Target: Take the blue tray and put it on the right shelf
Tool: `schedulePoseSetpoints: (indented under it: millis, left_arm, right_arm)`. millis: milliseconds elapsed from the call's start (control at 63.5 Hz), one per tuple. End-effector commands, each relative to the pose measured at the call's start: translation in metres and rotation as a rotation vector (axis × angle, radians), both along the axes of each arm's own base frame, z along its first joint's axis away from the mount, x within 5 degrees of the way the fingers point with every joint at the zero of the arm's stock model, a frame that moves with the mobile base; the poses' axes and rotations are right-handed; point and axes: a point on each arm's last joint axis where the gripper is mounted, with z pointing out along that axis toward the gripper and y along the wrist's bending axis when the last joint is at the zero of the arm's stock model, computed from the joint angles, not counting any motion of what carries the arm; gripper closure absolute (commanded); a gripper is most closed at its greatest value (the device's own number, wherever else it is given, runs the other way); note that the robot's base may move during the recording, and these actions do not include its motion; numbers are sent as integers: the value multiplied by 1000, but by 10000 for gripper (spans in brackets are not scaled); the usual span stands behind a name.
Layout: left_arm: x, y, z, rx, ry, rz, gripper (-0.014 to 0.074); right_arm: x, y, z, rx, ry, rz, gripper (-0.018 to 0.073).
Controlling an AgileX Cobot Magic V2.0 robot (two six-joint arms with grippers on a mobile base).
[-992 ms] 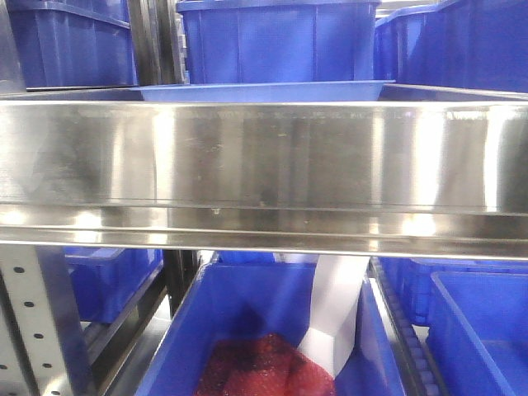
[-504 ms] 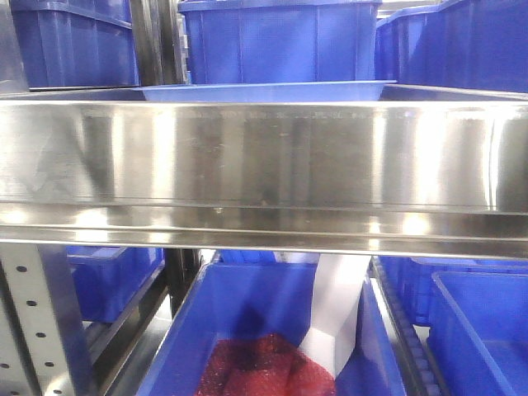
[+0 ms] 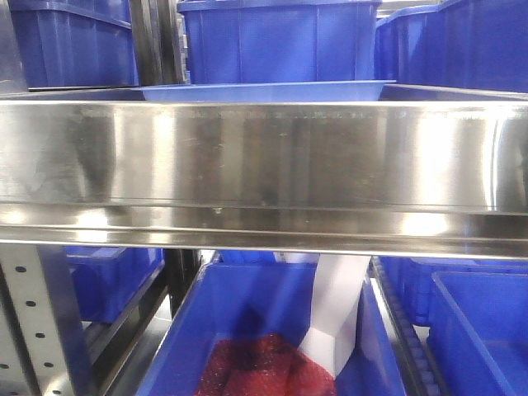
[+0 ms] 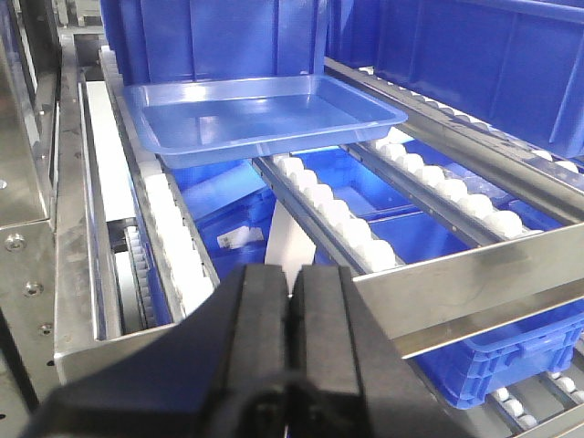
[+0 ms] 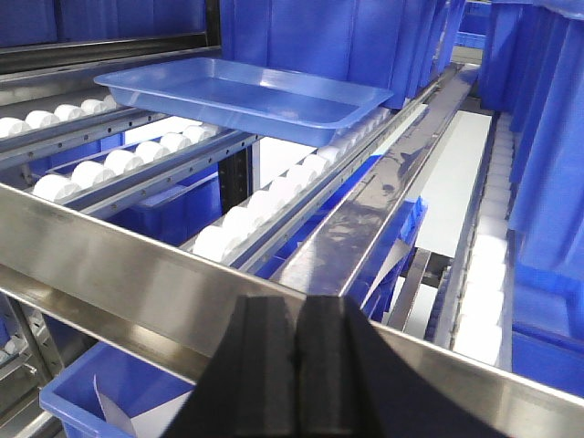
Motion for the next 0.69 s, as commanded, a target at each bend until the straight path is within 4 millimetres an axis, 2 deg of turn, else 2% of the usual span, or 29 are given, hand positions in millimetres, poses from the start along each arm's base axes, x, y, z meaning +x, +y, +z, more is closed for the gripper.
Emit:
schedulePoseSetpoints:
  millis: [0,221,378,488,677]
  left_arm:
    - [0,-1,16,-55,-97,-8,645]
    - [-1,-1,16,-62,-90,-11,645]
    - [-12,13,11,-23,-129,64,645]
    - [-20,22,-11,-15,-181,176,645]
    - [-25,32,-72,-58,-227,374,645]
  right_arm:
    - [0,1,16,23,-113,11,505]
    - [0,1,16,23,-113,11,505]
    - [0,1,16,23,-113,11,505]
    - [0,1,16,23,-113,11,505]
    - [0,1,16,23,-113,11,505]
